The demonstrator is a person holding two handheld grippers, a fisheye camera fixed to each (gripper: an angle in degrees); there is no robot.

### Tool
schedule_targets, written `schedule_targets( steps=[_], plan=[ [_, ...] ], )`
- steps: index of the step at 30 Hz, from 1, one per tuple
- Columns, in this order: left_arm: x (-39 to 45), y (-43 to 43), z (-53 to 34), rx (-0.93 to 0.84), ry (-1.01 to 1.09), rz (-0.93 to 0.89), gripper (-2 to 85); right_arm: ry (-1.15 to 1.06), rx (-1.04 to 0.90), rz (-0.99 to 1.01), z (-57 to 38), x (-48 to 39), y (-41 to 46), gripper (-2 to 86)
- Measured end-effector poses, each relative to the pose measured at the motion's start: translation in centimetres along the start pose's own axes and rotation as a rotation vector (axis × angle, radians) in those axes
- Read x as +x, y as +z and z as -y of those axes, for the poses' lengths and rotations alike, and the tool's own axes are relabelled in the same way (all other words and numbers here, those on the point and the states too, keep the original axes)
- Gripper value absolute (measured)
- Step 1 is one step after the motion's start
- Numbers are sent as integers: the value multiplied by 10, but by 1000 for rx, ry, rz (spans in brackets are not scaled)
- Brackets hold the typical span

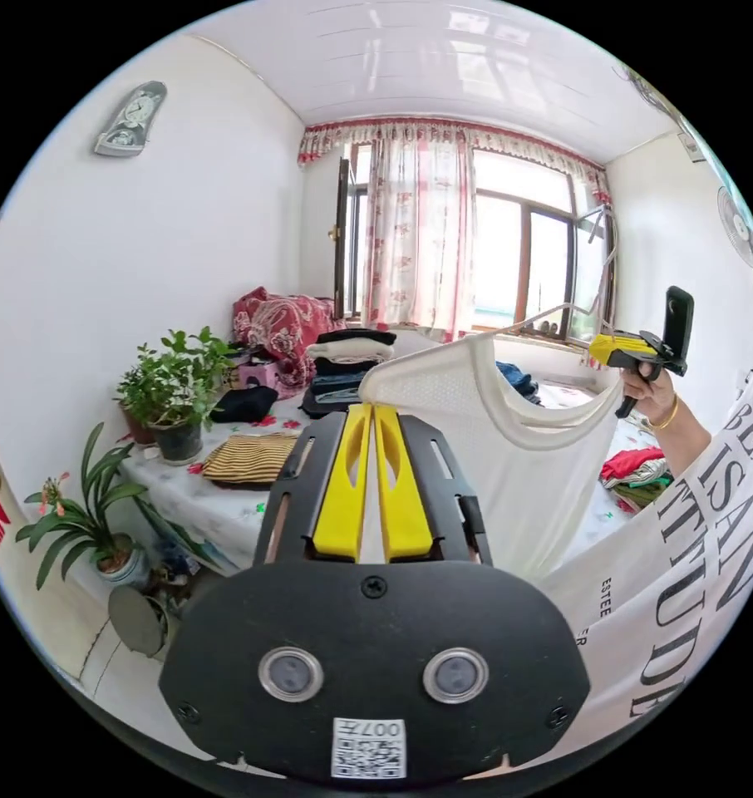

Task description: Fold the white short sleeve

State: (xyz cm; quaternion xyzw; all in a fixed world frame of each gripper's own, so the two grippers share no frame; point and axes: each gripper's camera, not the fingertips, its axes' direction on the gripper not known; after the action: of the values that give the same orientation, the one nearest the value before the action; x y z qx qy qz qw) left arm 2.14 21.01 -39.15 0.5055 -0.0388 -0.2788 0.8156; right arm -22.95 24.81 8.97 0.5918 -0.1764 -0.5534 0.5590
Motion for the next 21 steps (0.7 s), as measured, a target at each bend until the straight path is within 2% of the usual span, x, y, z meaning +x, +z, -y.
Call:
schedule_targets(
  steps=[7,11,14,16,19,21],
  plan=[
    [-7,112,-14,-61,-93,-388,-9,167,-63,-85,-26,41,-26,0],
    [-23,155,-30,-132,-122,-392,-10,167,-108,-101,-24,44,-11,0],
    [-63,189,-50,-163,-243,-427,-10,292,-80,-102,-26,66,-15,1],
    [-92,218,-65,-186,-339,-465,-10,446,-2,-86,-33,90,-31,3],
    [-97,260,-73,-251,-335,-430,-10,610,71,-81,-44,115,-50,9],
    [-96,288,-80,-300,-327,-385,-10,723,233,-6,-60,134,-71,16]
  ],
)
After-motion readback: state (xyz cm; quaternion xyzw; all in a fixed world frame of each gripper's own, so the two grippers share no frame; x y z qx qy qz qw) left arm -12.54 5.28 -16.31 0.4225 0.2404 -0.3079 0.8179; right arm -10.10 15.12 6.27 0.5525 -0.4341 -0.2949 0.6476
